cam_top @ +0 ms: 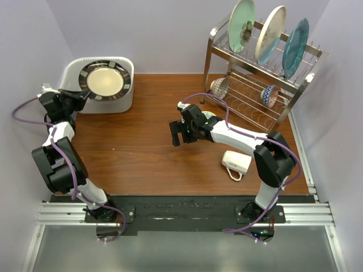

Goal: Place the plates into the plastic bin on the countertop
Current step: Place the plate in the plastic bin.

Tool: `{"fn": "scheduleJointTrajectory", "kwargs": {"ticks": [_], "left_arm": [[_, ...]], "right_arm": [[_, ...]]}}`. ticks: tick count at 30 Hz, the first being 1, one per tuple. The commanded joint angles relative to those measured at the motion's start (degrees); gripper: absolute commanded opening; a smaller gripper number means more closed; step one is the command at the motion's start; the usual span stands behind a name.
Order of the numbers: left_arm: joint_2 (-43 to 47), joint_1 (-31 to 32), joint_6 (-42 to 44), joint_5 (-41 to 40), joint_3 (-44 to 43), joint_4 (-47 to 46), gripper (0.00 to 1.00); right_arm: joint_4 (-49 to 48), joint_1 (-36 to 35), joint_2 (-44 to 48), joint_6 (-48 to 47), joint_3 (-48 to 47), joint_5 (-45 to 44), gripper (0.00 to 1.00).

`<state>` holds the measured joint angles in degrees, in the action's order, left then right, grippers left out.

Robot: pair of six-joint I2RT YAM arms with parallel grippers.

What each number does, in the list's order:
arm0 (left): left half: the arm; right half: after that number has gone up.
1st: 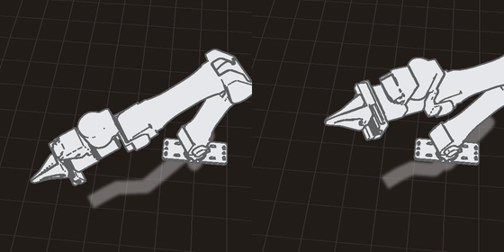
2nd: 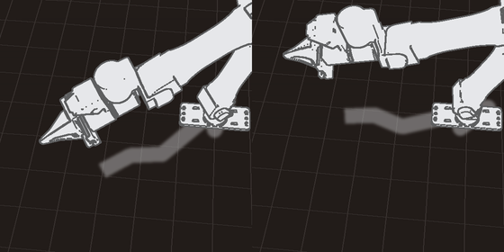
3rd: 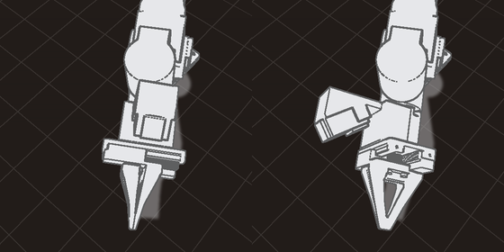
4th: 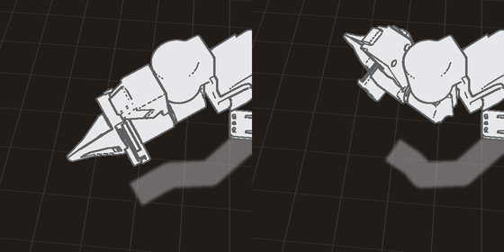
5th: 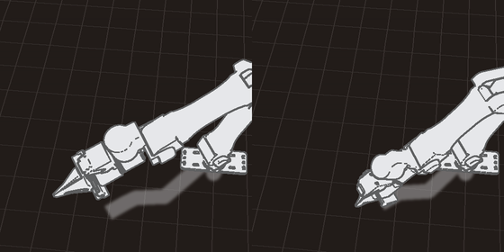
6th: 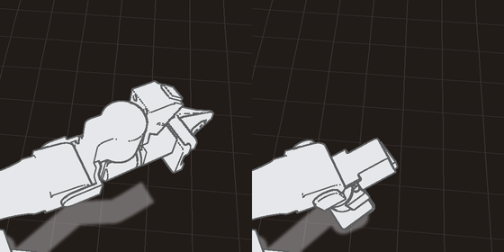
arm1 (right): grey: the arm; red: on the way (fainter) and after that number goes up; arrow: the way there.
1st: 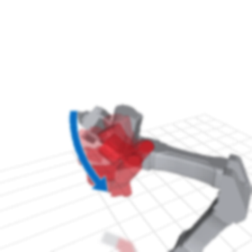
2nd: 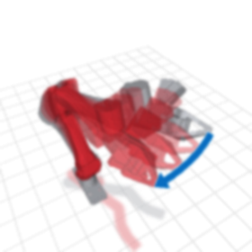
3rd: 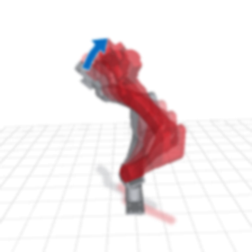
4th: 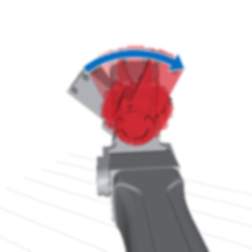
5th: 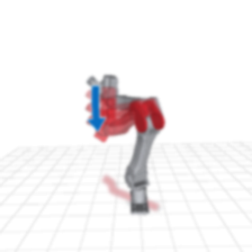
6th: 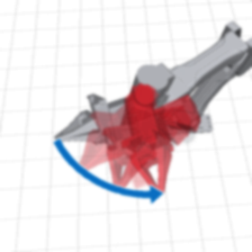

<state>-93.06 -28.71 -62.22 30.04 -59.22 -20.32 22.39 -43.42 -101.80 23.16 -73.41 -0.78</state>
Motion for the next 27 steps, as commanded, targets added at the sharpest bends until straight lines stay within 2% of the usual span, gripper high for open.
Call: {"fn": "scheduleJointTrajectory", "kwargs": {"ticks": [1,19,21,24,25,26,27], "left_arm": [[-0.5,-0.4,-8.3,0.8,-1.7,-16.2,0.0],[-9.1,1.6,-9.0,-2.9,-5.6,-19.1,0.0],[-9.3,2.3,-8.8,-3.1,-5.8,-18.8,0.07],[-9.7,3.0,-8.0,-2.9,-6.7,-18.0,0.24],[-9.6,3.2,-7.4,-2.9,-6.9,-17.8,0.36],[-9.4,3.2,-6.9,-3.0,-7.0,-17.0,0.43],[-9.3,3.5,-6.4,-3.1,-7.2,-16.3,0.56]], "right_arm": [[-0.1,-0.4,2.8,-0.9,-2.0,-1.5,0.99],[-0.2,-1.1,2.7,-1.1,-1.8,-1.9,0.99],[-0.2,-1.2,2.8,-1.2,-1.7,-1.9,0.99],[0.0,-1.1,2.9,-1.3,-1.7,-2.1,0.99],[0.0,-1.1,2.9,-1.3,-1.6,-2.1,0.99],[0.0,-1.1,3.1,-1.3,-1.5,-2.1,0.99],[0.0,-1.1,3.0,-1.3,-1.6,-2.0,0.99]]}}
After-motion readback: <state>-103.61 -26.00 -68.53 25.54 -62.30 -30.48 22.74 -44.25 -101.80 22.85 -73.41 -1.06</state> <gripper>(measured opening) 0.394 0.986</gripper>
